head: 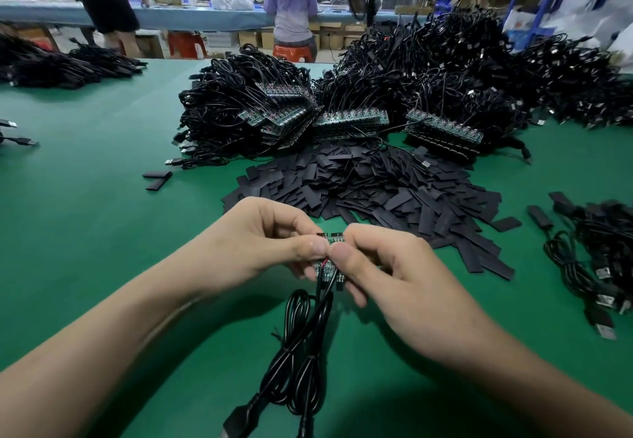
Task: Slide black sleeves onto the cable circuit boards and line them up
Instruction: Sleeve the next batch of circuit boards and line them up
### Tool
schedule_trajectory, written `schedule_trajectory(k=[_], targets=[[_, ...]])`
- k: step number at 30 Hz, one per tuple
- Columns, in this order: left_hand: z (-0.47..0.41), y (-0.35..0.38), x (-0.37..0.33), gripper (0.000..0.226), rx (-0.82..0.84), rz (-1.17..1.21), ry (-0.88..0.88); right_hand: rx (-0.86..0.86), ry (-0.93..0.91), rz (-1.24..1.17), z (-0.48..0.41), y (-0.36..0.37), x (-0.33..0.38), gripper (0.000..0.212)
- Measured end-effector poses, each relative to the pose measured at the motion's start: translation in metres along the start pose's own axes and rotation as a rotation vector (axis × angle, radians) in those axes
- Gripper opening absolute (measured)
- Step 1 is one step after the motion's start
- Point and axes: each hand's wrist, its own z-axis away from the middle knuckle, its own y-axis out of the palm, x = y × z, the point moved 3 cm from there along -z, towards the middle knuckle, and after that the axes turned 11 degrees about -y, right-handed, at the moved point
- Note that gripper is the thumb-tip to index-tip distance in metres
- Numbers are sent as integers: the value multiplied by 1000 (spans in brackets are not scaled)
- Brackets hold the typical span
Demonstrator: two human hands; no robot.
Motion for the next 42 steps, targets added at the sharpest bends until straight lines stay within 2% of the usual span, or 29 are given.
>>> schedule_trajectory(k=[7,11,14,18,22,25,27,30,32,34,36,38,42], targets=[[-4,7,5,11,50,123,-4,-48,81,-297,3,6,-15,42],[-4,10,7,9,77,195,-27,-86,77,-415,3,9,-14,36],[-6,11,7,13,88,211,-17,-87,91,-457,6,11,-13,41],[-6,10,8,38,112,234,-6,-82,114,-520,5,11,-8,49],[-7,9,9,43,131,190,-52,-64,32,-436,5,9,6,42],[-8,5,14,20,58,94,-84,-42,-53,-391,10,5,22,35],[-8,4,17,10,16,130,-96,-24,-156,-359,11,1,36,28],[-9,5,17,19,-23,112,-85,54,-270,-412,12,-4,53,28],[-9,3,17,23,-26,78,-82,121,-248,-610,12,-7,62,29],[-7,-4,13,23,-4,49,-97,113,-194,-723,11,-15,65,30],[-1,-19,7,21,43,-12,-148,40,-110,-686,7,-30,61,31],[5,-38,4,19,74,-125,-232,-15,51,-597,4,-49,48,33],[12,-62,-1,16,100,-562,-345,9,342,-364,4,-66,11,35]])
